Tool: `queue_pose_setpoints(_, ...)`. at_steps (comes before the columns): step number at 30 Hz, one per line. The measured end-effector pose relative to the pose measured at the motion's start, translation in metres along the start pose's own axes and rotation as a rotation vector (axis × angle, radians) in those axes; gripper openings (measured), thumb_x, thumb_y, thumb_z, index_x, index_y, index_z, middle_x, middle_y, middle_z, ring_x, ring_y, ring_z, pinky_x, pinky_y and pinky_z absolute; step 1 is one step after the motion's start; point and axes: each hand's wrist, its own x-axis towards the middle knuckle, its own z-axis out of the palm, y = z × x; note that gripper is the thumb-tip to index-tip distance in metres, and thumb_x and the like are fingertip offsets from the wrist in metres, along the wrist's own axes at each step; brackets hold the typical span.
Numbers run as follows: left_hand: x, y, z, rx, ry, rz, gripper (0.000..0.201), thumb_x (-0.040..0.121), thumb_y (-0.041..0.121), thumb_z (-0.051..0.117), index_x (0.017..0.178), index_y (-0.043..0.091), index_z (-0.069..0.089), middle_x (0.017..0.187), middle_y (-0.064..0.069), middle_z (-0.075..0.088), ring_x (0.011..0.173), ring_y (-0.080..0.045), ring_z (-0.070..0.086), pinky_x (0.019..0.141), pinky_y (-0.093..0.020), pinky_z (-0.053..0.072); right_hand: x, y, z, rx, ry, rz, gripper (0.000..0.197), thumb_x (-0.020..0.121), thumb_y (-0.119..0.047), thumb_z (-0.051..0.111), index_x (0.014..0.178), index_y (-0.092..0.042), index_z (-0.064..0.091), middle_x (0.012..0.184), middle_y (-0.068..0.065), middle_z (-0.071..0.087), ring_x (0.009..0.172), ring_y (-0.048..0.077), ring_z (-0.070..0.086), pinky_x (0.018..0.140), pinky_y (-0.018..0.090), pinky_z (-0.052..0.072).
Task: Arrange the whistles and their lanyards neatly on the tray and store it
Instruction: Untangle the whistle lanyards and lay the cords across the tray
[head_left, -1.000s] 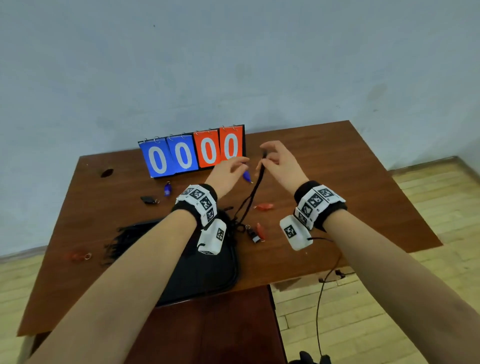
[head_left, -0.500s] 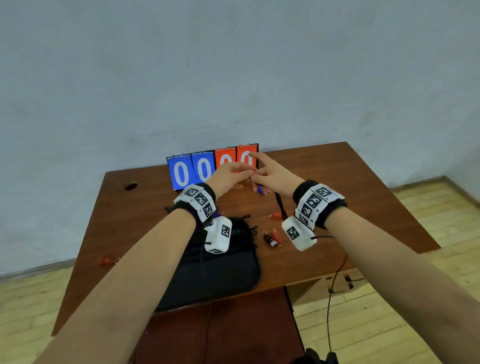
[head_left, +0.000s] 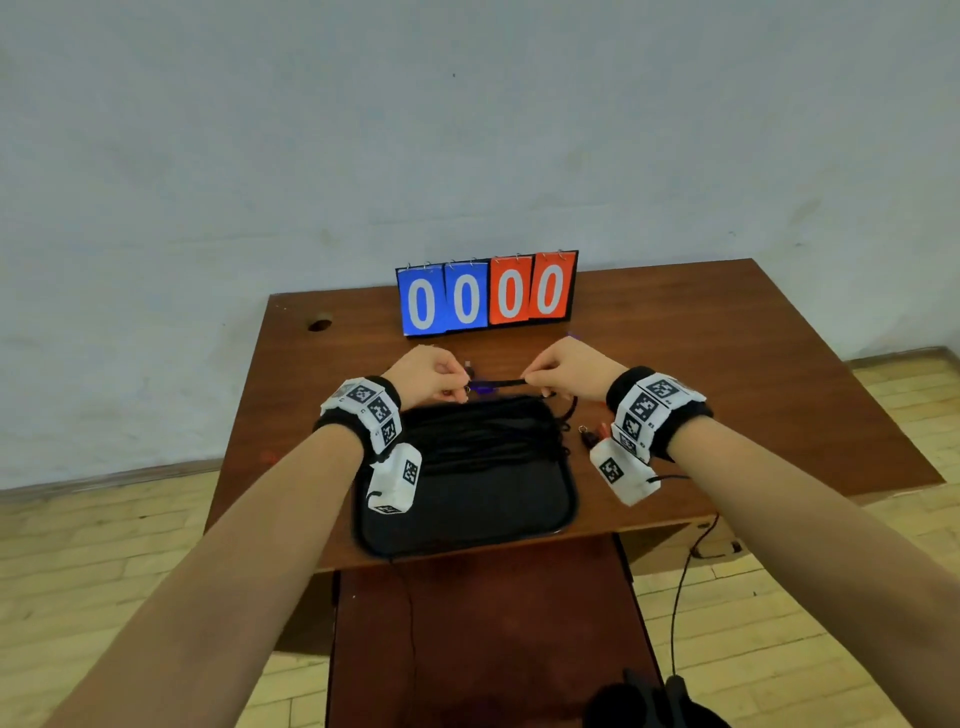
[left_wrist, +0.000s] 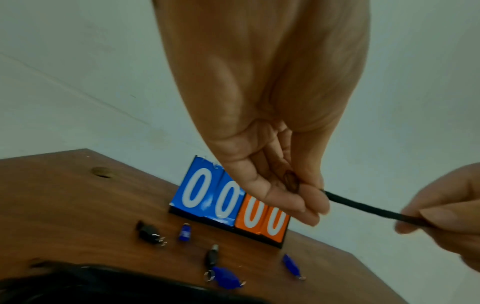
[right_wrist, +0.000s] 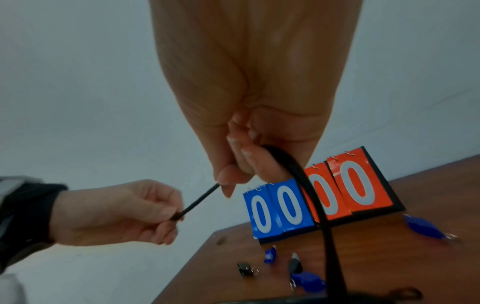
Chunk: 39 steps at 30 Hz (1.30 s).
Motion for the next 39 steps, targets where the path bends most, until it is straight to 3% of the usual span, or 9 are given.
queue_pose_setpoints(3, -0.01, -0.032, -0.014, 0.084, 0.053, -0.058, 0.008, 0.089, 0.009, 0.062, 0.084, 0.006, 0.067, 0.077, -0.01, 0.07, 0.074, -0.014, 0.067, 0.075, -0.022, 0.054, 0.003, 0.009, 0.01, -0.012, -0.009, 0.04, 0.023, 0.093, -0.02, 0.057, 0.104, -0.008, 0.072, 0.075, 0.003, 0.067, 0.072, 0.01, 0.059, 0.079, 0.024, 0.043)
queue_pose_setpoints(8, -0.024, -0.083, -0.029, 0.277, 0.113, -0.225, 0.012, 0.088, 0.017, 0.065, 0.083, 0.006, 0.068, 0.07, -0.007, 0.07, 0.073, -0.018, 0.067, 0.081, -0.031, 0.056, 0.01, 0.028, 0.026, -0.012, 0.013, 0.147, 0.02, 0.091, -0.02, 0.06, 0.097, -0.007, 0.074, 0.087, 0.011, 0.072, 0.078, 0.017, 0.062, 0.079, 0.03, 0.048)
queue_pose_setpoints(14, -0.042, -0.134, -0.034, 0.356, 0.302, -0.346, 0.023, 0.088, 0.034, 0.063, 0.078, 0.014, 0.062, 0.07, -0.007, 0.071, 0.068, -0.016, 0.068, 0.074, -0.032, 0.053, 0.019, 0.062, 0.05, -0.075, 0.046, 0.27, 0.017, 0.086, -0.024, 0.067, 0.085, -0.008, 0.072, 0.069, 0.004, 0.065, 0.06, 0.013, 0.057, 0.054, 0.021, 0.042)
queue_pose_setpoints(18, -0.051, -0.168, -0.028, 0.388, 0.3, -0.41, 0.023, 0.091, 0.03, 0.059, 0.079, 0.01, 0.065, 0.068, -0.005, 0.068, 0.063, -0.014, 0.062, 0.058, -0.027, 0.046, 0.023, 0.086, 0.063, -0.055, 0.081, 0.331, 0.016, 0.089, -0.018, 0.063, 0.085, -0.005, 0.071, 0.055, -0.003, 0.056, 0.041, 0.001, 0.052, 0.04, 0.011, 0.035)
queue_pose_setpoints(23, -0.059, -0.204, -0.021, 0.418, 0.276, -0.487, 0.022, 0.09, 0.031, 0.059, 0.074, 0.016, 0.062, 0.077, -0.008, 0.067, 0.08, -0.027, 0.064, 0.073, -0.034, 0.051, 0.028, 0.114, 0.084, -0.082, 0.098, 0.403, 0.013, 0.086, -0.018, 0.067, 0.08, -0.008, 0.071, 0.06, -0.002, 0.061, 0.055, 0.007, 0.054, 0.056, 0.021, 0.041)
queue_pose_setpoints(27, -0.065, -0.218, -0.014, 0.434, 0.331, -0.557, 0.027, 0.087, 0.039, 0.062, 0.075, 0.015, 0.062, 0.075, -0.006, 0.065, 0.073, -0.025, 0.062, 0.065, -0.031, 0.048, 0.031, 0.135, 0.107, -0.024, 0.09, 0.45, 0.012, 0.088, -0.01, 0.063, 0.079, -0.002, 0.067, 0.06, 0.003, 0.062, 0.054, 0.012, 0.057, 0.058, 0.021, 0.051)
queue_pose_setpoints(30, -0.067, -0.228, -0.01, 0.428, 0.377, -0.591, 0.031, 0.085, 0.046, 0.062, 0.077, 0.016, 0.059, 0.077, -0.007, 0.063, 0.071, -0.024, 0.058, 0.061, -0.029, 0.042, 0.034, 0.146, 0.115, -0.014, 0.123, 0.464, 0.011, 0.087, -0.012, 0.065, 0.082, -0.002, 0.069, 0.062, 0.004, 0.063, 0.06, 0.017, 0.062, 0.068, 0.031, 0.057)
queue_pose_setpoints(34, -0.063, -0.235, -0.006, 0.424, 0.412, -0.602, 0.034, 0.085, 0.049, 0.061, 0.082, 0.015, 0.059, 0.08, -0.007, 0.061, 0.075, -0.024, 0.056, 0.064, -0.03, 0.043, 0.039, 0.151, 0.12, -0.111, 0.173, 0.446, 0.013, 0.086, -0.022, 0.068, 0.08, -0.012, 0.062, 0.072, 0.006, 0.063, 0.074, 0.022, 0.061, 0.07, 0.03, 0.049)
queue_pose_setpoints(39, -0.058, -0.235, 0.002, 0.366, 0.456, -0.595, 0.031, 0.085, 0.044, 0.063, 0.086, 0.014, 0.06, 0.081, -0.006, 0.06, 0.078, -0.025, 0.056, 0.069, -0.032, 0.047, 0.042, 0.155, 0.126, -0.184, 0.218, 0.479, 0.019, 0.087, -0.024, 0.065, 0.093, -0.007, 0.058, 0.086, 0.007, 0.057, 0.08, 0.021, 0.05, 0.069, 0.029, 0.04)
